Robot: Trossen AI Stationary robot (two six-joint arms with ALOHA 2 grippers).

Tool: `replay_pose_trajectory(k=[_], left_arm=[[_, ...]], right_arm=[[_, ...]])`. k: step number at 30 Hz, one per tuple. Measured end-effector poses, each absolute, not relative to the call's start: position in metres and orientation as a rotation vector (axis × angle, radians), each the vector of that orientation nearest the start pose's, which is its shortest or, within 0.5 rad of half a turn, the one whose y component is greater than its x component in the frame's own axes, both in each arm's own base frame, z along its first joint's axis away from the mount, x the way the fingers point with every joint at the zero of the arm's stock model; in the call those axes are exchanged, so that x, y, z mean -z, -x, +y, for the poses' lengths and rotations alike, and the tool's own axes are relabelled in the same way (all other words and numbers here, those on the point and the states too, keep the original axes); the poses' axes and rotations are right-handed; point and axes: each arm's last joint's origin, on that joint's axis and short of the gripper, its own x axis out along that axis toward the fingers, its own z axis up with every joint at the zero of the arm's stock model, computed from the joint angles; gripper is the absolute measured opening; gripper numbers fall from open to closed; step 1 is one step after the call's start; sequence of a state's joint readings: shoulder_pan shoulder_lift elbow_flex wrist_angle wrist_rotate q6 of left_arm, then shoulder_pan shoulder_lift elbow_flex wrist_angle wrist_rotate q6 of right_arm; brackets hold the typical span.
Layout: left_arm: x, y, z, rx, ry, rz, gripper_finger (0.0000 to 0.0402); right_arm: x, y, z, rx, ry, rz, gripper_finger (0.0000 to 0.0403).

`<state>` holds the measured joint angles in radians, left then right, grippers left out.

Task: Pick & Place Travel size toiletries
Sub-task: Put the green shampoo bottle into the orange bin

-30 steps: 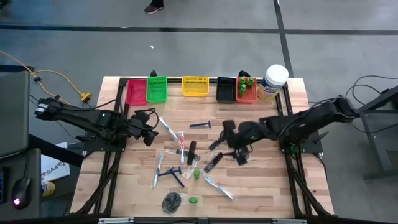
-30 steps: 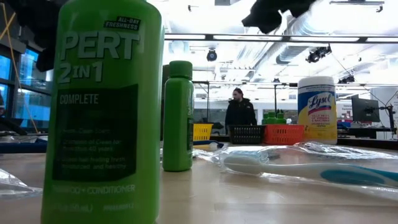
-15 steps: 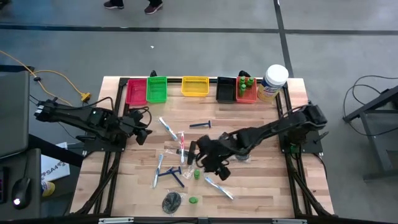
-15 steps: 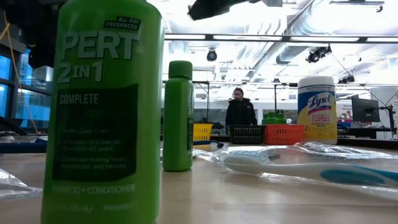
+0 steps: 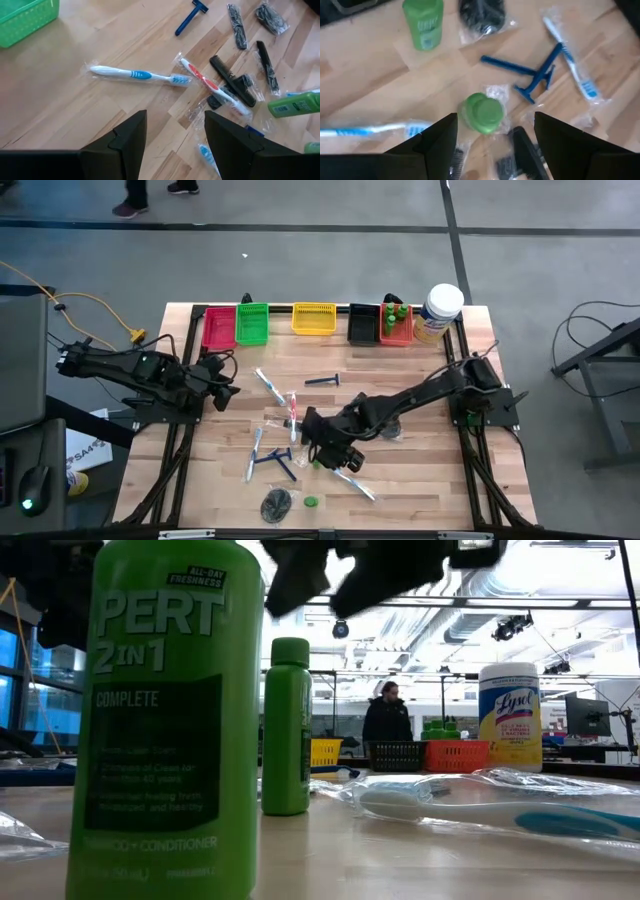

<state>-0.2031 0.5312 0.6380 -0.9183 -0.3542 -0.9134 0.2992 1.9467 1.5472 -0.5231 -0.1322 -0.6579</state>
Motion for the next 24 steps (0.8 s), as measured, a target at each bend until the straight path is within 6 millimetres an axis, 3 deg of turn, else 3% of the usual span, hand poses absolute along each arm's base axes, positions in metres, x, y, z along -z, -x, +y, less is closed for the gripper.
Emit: replay_pose_trajectory(k=[10, 16, 24], left_arm=[[-0.254, -0.094, -0.009, -0.483, 0.637, 0.657, 0.0193], [-0.253, -0.093, -0.009, -0.488, 0.633, 0.668, 0.0193], [-0.252, -0.093, -0.009, -0.490, 0.639, 0.673, 0.0193]], right_arm=[[-0.229, -0.409, 0.124, -0.709, 0.729, 0.736, 0.0252], [-0.209, -0.412, 0.129, -0.765, 0.815, 0.752, 0.0252], [-0.207, -0.419, 0.129, -0.745, 0.844, 0.700, 0.0252]])
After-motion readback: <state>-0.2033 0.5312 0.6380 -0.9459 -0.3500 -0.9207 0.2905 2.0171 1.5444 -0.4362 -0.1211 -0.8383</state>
